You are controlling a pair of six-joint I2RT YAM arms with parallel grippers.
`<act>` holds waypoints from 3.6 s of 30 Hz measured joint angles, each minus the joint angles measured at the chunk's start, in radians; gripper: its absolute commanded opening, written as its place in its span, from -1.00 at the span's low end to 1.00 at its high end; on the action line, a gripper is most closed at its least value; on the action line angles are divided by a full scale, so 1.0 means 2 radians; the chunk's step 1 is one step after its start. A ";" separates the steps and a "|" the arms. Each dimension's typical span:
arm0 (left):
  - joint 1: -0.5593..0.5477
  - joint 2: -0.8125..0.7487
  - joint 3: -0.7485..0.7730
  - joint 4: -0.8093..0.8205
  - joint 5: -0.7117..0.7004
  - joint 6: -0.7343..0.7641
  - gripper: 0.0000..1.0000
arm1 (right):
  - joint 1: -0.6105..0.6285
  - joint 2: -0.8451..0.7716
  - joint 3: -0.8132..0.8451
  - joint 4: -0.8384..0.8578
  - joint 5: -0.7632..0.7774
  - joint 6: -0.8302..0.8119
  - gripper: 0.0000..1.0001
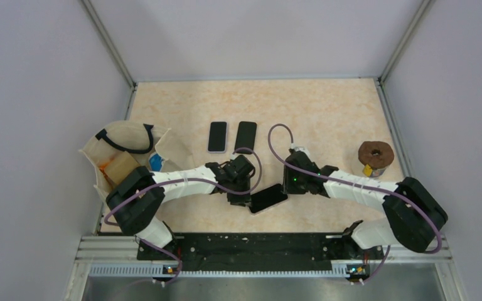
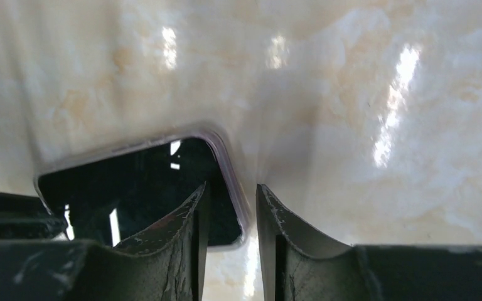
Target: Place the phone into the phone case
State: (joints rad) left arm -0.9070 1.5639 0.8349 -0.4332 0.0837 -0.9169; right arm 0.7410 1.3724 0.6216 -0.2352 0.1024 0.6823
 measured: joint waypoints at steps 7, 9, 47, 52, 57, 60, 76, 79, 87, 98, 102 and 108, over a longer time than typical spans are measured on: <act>0.000 0.000 0.000 0.000 -0.004 0.000 -0.35 | 0.000 -0.035 -0.011 -0.057 -0.012 0.001 -0.35; 0.000 0.000 0.000 0.000 -0.003 0.000 -0.35 | 0.000 -0.035 -0.012 -0.057 -0.017 0.002 -0.36; -0.010 0.049 0.183 -0.032 -0.002 0.296 0.98 | -0.117 -0.182 0.066 -0.112 -0.021 0.029 0.66; -0.021 0.088 0.184 -0.035 0.003 0.349 0.98 | -0.126 -0.209 0.066 -0.138 -0.016 0.031 0.72; -0.046 0.090 0.184 -0.029 0.008 0.383 0.98 | -0.133 -0.219 0.065 -0.150 -0.014 0.031 0.74; -0.059 0.091 0.181 -0.022 0.014 0.395 0.98 | -0.134 -0.219 0.064 -0.157 -0.011 0.031 0.75; -0.080 0.113 0.137 0.030 -0.003 0.435 0.98 | -0.137 -0.220 0.055 -0.175 -0.009 0.031 0.77; -0.085 0.114 0.132 0.037 -0.012 0.439 0.98 | -0.137 -0.220 0.052 -0.174 -0.009 0.031 0.77; -0.098 0.117 0.127 0.044 -0.052 0.447 0.89 | -0.137 -0.221 0.043 -0.171 -0.009 0.031 0.77; -0.108 0.141 0.166 0.006 -0.084 0.433 -0.14 | -0.142 -0.240 0.039 -0.182 0.008 0.031 0.76; -0.107 0.145 0.172 0.003 -0.095 0.412 -0.20 | -0.143 -0.246 0.041 -0.195 0.024 0.032 0.76; -0.083 0.171 0.212 0.001 -0.150 0.353 -0.20 | -0.143 -0.266 0.065 -0.220 0.056 0.039 0.76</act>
State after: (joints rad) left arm -1.0729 1.9053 1.2579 -0.4320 -0.2165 -0.2115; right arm 0.4549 0.8402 0.7509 -0.6762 0.2134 0.7609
